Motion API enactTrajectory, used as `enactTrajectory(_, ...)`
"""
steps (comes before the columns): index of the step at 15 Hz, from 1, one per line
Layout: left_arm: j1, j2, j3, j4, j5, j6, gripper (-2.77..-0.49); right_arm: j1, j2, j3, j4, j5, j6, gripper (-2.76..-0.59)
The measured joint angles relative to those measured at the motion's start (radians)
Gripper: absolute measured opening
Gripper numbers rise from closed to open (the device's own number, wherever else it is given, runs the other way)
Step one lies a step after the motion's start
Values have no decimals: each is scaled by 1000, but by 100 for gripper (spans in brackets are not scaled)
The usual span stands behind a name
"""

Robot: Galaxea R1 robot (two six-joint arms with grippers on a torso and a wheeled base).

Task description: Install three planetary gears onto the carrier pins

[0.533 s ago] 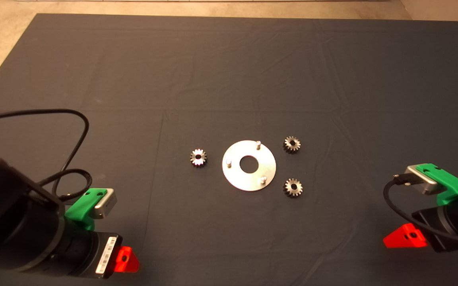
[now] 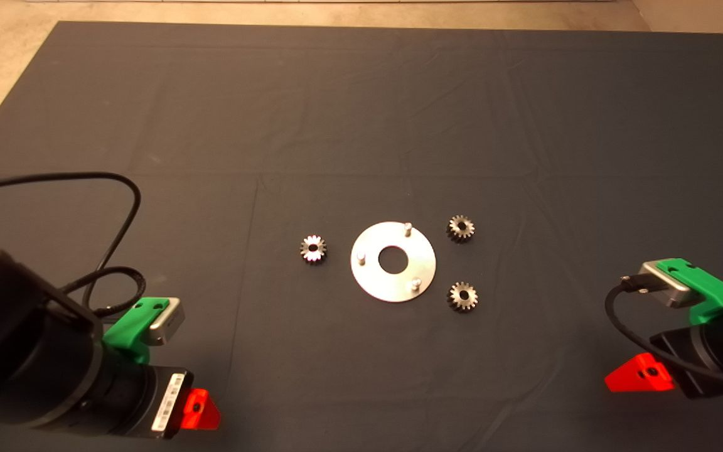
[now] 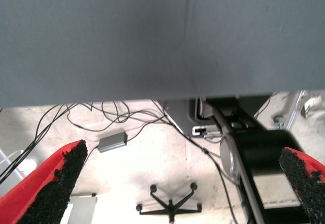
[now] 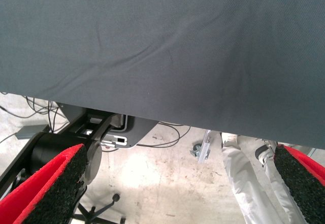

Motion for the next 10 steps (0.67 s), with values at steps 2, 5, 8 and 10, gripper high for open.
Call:
enactTrajectory(2,0,10,-57,12,0,29,-51,0,0,0,0,0,0,-62)
enactTrajectory(5,0,44,-144,23,1,84,-51,0,0,0,0,0,0,-62)
enactTrajectory(8,0,116,-224,34,0,116,-51,0,1,0,0,0,0,-62)
enactTrajectory(10,0,164,-262,36,0,126,-51,0,1,0,0,0,0,-62)
